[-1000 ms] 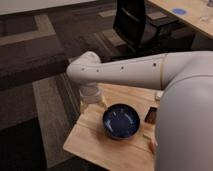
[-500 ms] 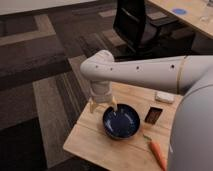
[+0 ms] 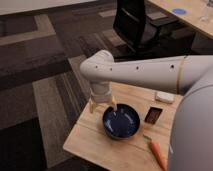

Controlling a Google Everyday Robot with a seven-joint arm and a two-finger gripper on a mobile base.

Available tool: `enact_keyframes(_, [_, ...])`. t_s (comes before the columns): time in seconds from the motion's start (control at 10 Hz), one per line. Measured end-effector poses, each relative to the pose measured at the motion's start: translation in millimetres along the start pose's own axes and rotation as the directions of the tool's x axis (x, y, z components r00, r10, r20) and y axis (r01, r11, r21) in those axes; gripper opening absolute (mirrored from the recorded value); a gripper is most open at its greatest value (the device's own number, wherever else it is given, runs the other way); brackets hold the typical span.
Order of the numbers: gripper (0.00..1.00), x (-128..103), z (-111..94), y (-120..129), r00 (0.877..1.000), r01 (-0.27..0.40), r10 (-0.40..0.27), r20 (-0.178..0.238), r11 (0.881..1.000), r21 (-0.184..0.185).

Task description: Place the pepper in the ceramic cup

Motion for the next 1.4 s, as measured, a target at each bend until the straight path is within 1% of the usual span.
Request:
enact_keyframes(0.1, [0.65,9,13,-13,1.000,0.010,-0.010,-0.010,1.000,-0.008])
enact_keyframes(0.2, [0.65,24,31,-31,0.999,0.023,-0.023,-0.033,0.999,-0.023])
enact_keyframes(0.3, [0.65,32,39,-44,0.999,0.027,-0.028,-0.047,0.999,-0.028])
enact_keyframes(0.4, [0.65,41,46,-68,0.998,0.044,-0.045,-0.049,0.999,-0.032])
enact_keyframes(0.5, [0.65,43,47,-75,0.997,0.054,-0.056,-0.046,0.998,-0.034])
enact_keyframes(0.9, [0.65,42,47,-73,0.997,0.058,-0.059,-0.043,0.998,-0.035])
enact_keyframes(1.0, [0.65,42,46,-75,0.997,0.064,-0.065,-0.039,0.998,-0.029])
enact_keyframes(1.1, [0.65,46,40,-91,0.998,0.064,-0.063,-0.026,0.998,0.006])
enact_keyframes(1.2, [0.65,51,37,-101,0.999,0.048,-0.047,-0.027,0.999,0.022])
enact_keyframes(1.3, [0.65,64,30,-118,0.999,0.012,-0.010,-0.033,0.999,0.039])
enact_keyframes(1.4, [0.65,77,27,-126,0.999,-0.001,0.003,-0.044,0.999,0.032])
